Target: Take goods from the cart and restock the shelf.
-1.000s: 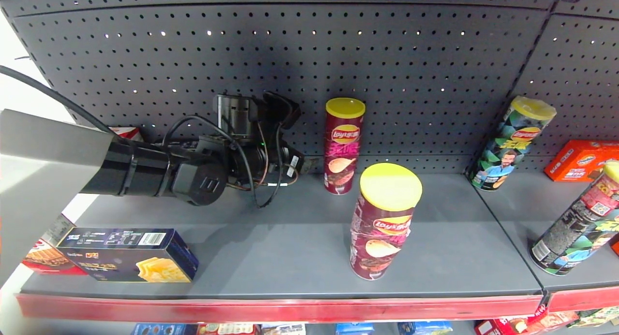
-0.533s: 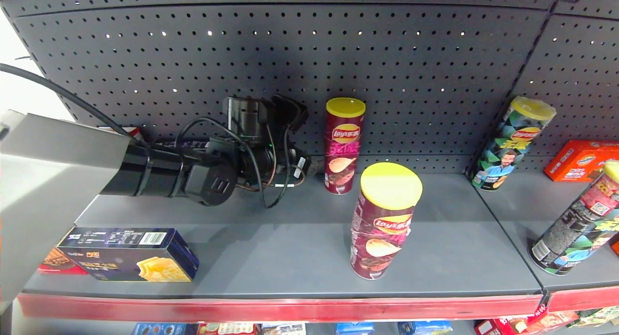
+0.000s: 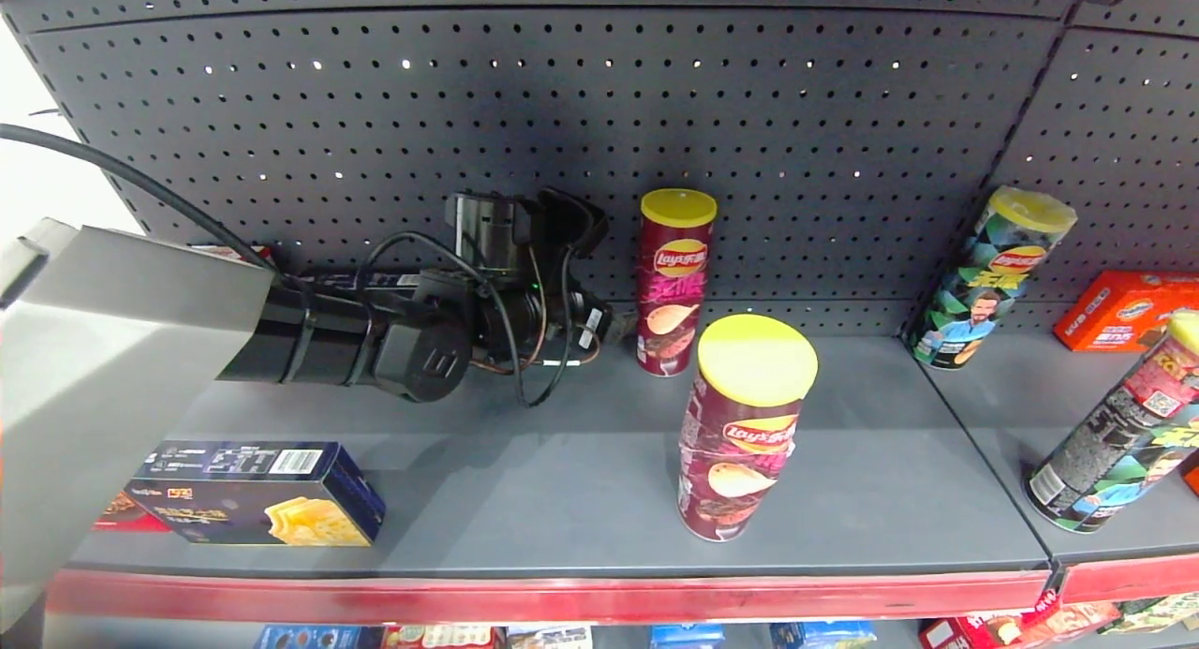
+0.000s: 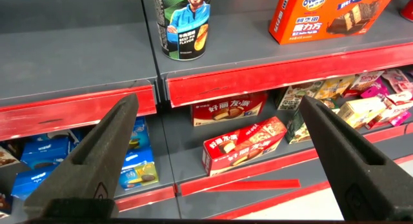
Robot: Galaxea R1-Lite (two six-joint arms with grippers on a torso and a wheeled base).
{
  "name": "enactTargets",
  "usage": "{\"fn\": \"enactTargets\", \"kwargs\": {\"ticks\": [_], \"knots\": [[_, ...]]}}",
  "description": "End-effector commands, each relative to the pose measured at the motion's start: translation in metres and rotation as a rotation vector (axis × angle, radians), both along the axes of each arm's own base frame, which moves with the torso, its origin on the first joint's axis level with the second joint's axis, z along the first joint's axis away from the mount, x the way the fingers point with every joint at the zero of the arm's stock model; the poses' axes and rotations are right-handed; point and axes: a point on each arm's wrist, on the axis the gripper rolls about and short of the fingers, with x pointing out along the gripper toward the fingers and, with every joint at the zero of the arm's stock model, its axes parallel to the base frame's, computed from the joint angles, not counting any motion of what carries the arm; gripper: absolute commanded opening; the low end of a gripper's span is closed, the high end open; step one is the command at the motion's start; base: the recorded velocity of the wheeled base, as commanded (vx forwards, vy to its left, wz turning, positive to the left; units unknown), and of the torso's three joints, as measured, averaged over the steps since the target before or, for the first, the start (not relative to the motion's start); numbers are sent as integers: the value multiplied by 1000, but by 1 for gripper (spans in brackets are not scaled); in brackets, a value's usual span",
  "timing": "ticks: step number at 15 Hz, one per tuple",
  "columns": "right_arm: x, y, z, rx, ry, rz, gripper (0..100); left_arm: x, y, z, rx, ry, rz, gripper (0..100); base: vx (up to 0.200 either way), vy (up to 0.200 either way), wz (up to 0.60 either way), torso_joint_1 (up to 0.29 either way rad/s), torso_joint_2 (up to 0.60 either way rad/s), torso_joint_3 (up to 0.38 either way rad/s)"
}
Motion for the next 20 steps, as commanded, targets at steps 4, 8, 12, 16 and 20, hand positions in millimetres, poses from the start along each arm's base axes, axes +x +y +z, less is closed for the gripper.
{"fn": "enactTargets", "kwargs": {"ticks": [4,8,12,16,20], "knots": [[0,0,0,0,2,-1,100,-22,18,33,-27,-52,21,100,0,0,0,0,0,0],[0,0,0,0,1,-1,100,-71,42,85,-69,-147,52,100,0,0,0,0,0,0],[0,0,0,0,1,1,100,-175,106,95,-75,-167,115,100,0,0,0,0,0,0],[0,0,0,-3,1,1,100,-251,142,56,-80,-178,137,100,0,0,0,0,0,0],[0,0,0,-2,1,1,100,-279,156,47,-84,-207,224,100,0,0,0,0,0,0]]}}
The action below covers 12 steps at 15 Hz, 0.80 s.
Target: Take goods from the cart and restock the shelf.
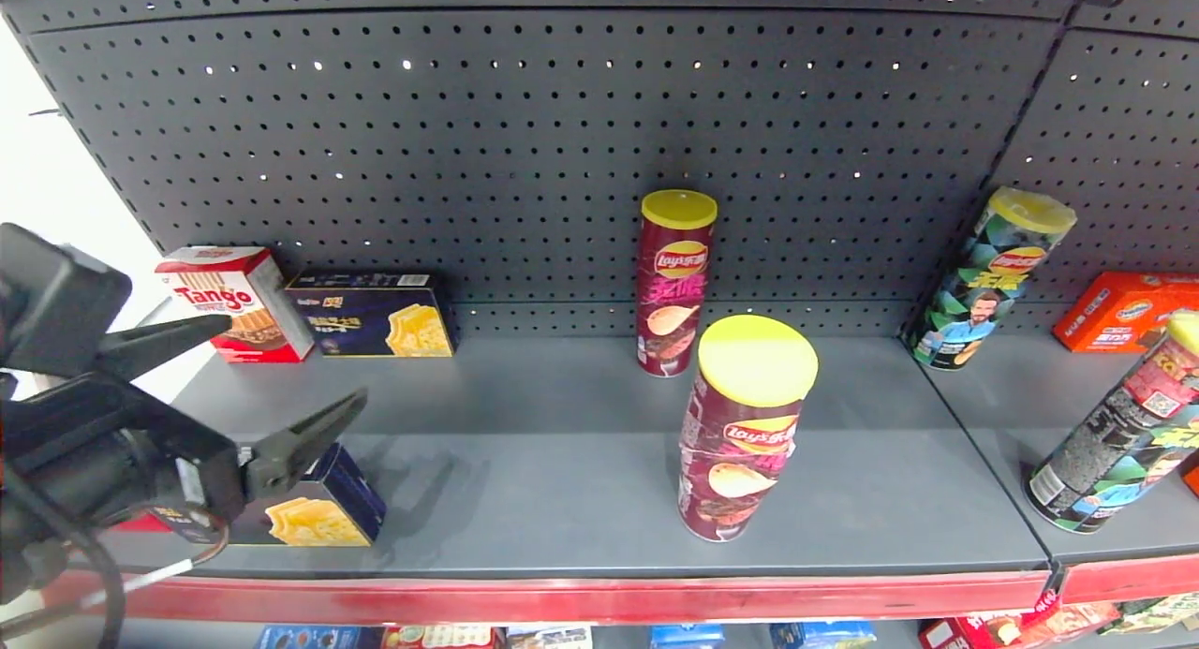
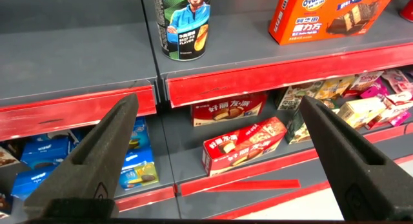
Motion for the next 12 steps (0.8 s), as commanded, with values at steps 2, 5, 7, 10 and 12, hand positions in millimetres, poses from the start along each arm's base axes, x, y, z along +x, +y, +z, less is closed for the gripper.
{"fn": "enactTargets", "kwargs": {"ticks": [2,5,7,10,12], "knots": [[0,0,0,1,2,7,100,-30,14,-3,-24,-61,33,100,0,0,0,0,0,0],[1,0,1,13,3,17,100,-31,16,-1,-34,-66,50,100,0,0,0,0,0,0],[1,-1,1,37,3,8,100,-30,18,2,-46,-77,63,100,0,0,0,0,0,0],[39,-15,160,200,-50,-97,100,-32,23,9,-73,-103,104,100,0,0,0,0,0,0],[43,-11,159,135,3,95,100,-31,23,7,-76,-95,108,100,0,0,0,0,0,0]]}}
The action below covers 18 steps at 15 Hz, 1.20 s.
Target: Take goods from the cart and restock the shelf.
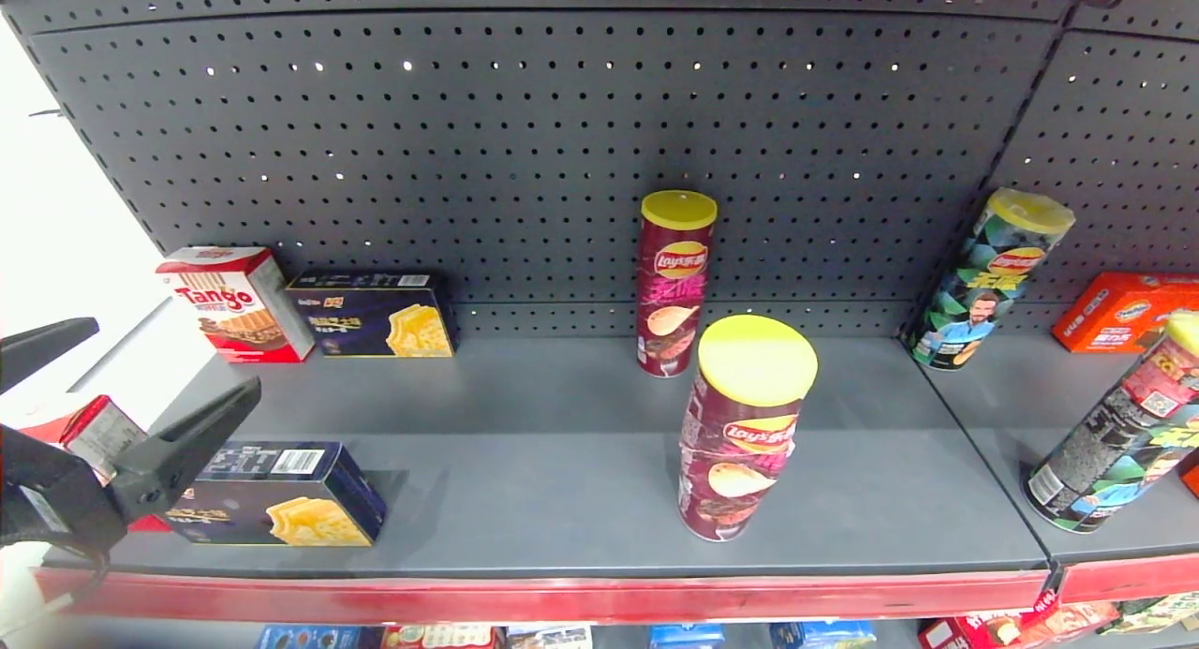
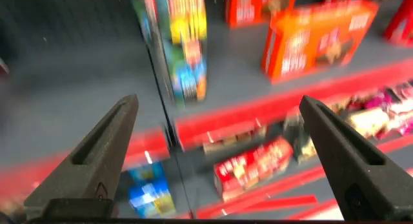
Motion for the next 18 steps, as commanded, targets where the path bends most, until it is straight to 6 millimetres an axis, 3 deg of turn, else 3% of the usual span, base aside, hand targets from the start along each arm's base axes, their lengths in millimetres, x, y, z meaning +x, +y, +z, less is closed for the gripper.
{"fn": "enactTargets", "kwargs": {"ticks": [1,3,5,8,11,14,18], "knots": [[49,-8,77,3,132,275,100,2,0,4,-4,-10,-1,100,0,0,0,0,0,0],[67,-2,88,-29,173,517,100,11,-4,0,13,24,-12,100,0,0,0,0,0,0],[85,8,85,-107,244,688,100,15,-6,-3,24,42,-18,100,0,0,0,0,0,0],[102,27,81,-143,318,819,100,18,-7,-2,24,44,-18,100,0,0,0,0,0,0],[124,59,72,-187,399,960,100,17,-7,-6,28,55,-15,100,0,0,0,0,0,0],[136,77,65,-210,459,1006,100,17,-6,-5,23,52,-12,100,0,0,0,0,0,0],[162,92,57,-215,490,868,100,17,-6,-5,24,53,-13,100,0,0,0,0,0,0]]}}
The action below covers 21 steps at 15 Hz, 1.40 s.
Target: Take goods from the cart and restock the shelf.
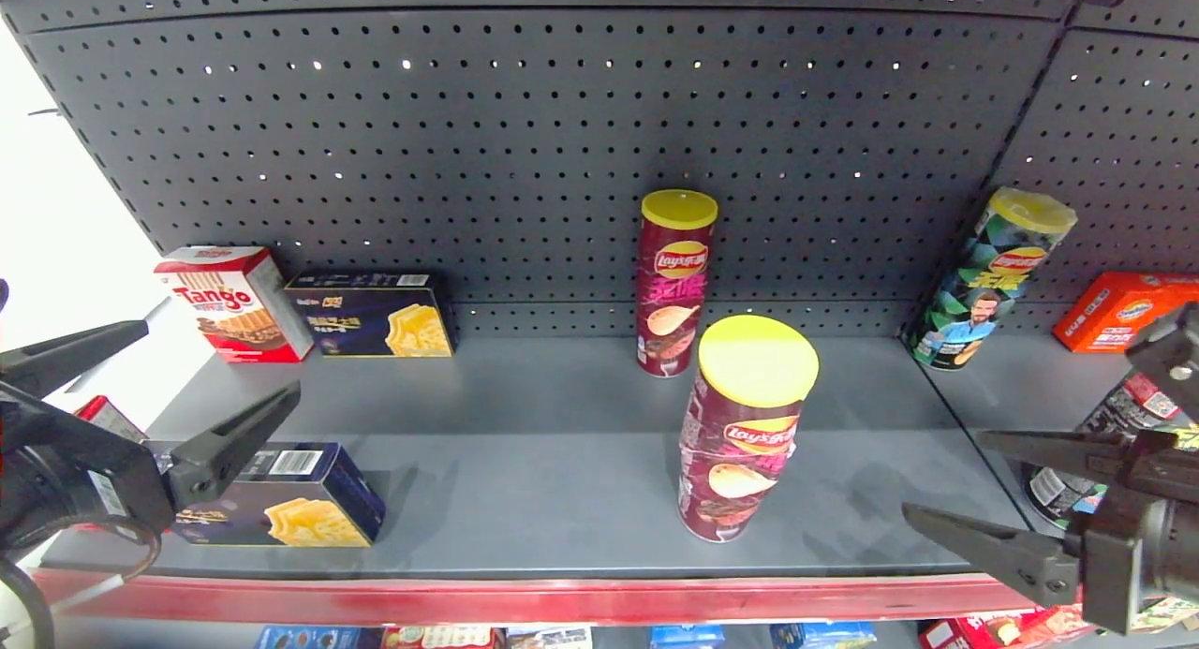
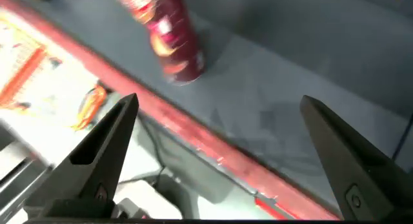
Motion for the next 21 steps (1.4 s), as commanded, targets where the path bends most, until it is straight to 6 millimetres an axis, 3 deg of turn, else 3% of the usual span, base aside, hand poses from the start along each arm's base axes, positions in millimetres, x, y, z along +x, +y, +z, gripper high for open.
{"fn": "enactTargets", "kwargs": {"ticks": [1,6,17,21], "knots": [[18,13,-13,-52,62,-26,100,1,0,1,1,1,0,100,0,0,0,0,0,0],[34,25,-26,-105,123,-20,100,1,-1,1,2,6,-5,100,0,0,0,0,0,0],[84,56,-22,-118,135,-36,100,1,-1,0,-2,6,-6,100,0,0,0,0,0,0],[87,51,-23,-130,134,-52,100,1,-1,-2,-1,11,-6,100,0,0,0,0,0,0]]}}
